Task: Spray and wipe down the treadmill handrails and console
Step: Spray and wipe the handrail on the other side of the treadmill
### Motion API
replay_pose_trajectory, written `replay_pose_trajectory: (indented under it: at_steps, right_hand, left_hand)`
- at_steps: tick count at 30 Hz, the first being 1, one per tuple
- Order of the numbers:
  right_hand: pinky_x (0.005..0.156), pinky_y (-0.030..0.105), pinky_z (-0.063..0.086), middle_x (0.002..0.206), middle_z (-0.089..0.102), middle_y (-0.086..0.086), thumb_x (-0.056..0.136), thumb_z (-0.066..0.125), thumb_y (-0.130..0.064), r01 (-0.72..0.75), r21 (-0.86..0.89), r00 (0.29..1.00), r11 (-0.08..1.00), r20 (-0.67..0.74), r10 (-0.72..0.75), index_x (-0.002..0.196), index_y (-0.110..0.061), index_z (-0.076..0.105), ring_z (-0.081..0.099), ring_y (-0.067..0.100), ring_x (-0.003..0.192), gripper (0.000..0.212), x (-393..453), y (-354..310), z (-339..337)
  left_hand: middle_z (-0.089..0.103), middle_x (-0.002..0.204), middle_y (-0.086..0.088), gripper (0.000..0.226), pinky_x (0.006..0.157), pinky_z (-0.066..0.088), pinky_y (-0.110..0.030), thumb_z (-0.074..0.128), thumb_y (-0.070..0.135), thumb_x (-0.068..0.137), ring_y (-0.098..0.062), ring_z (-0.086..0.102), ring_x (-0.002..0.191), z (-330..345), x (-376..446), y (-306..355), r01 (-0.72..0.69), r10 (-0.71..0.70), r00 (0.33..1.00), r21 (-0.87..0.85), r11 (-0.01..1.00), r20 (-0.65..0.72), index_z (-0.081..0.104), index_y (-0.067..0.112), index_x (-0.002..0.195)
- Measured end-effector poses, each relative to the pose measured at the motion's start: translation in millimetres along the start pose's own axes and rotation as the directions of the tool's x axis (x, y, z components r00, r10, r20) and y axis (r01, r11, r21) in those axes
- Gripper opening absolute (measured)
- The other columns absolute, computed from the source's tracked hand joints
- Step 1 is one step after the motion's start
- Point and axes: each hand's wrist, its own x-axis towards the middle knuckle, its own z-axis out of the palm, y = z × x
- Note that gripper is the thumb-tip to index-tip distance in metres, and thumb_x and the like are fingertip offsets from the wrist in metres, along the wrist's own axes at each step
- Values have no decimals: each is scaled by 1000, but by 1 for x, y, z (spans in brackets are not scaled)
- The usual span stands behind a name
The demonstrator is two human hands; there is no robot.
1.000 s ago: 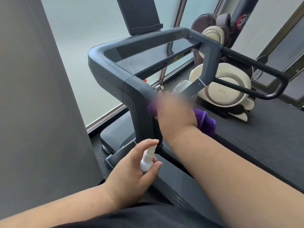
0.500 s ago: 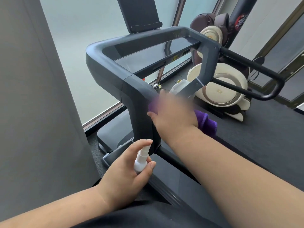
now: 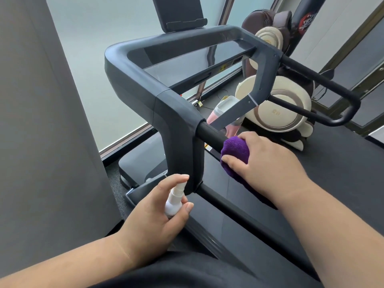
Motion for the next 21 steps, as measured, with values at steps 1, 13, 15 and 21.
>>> replay_pose_trajectory:
  at_steps: [1, 13, 15, 21]
  right_hand:
    - [67, 38, 46, 103, 64, -3, 76, 31, -86, 6, -52, 1000, 999, -10, -6, 114, -36, 46, 64, 29, 89, 65, 6, -5, 1]
    - [70, 39, 49, 92, 52, -5, 70, 47, -87, 38, -27, 988, 999, 149, -33, 111, -27, 49, 51, 24, 83, 73, 78, -55, 1]
    - [70, 35, 49, 91, 58, -8, 67, 52, -87, -10, 124, 962, 992, 272, -24, 107, -28, 54, 57, 18, 83, 72, 84, -43, -6]
    - [63, 30, 42, 87, 62, -7, 72, 47, -88, -65, 282, 889, 957, 453, -73, 103, -27, 62, 60, 11, 79, 70, 82, -8, -10]
  left_hand:
    - [64, 89, 11, 49, 73, 47, -15, 62, 42, 89, -15, 63, 77, -1, 1, -1, 8, -8, 1000, -4, 1000, 0, 41, 53, 132]
    - [64, 92, 11, 51, 73, 46, -13, 62, 39, 89, -14, 64, 79, 13, 10, 3, -32, 33, 999, -19, 999, 15, 40, 56, 132]
    - [63, 93, 11, 51, 73, 46, -11, 62, 39, 90, -15, 63, 80, 19, 9, 5, -43, 43, 999, -2, 999, 29, 39, 55, 133]
    - [63, 93, 10, 52, 73, 45, -9, 62, 37, 91, -15, 63, 80, 38, 0, 15, -63, 63, 997, 5, 998, 48, 39, 54, 134]
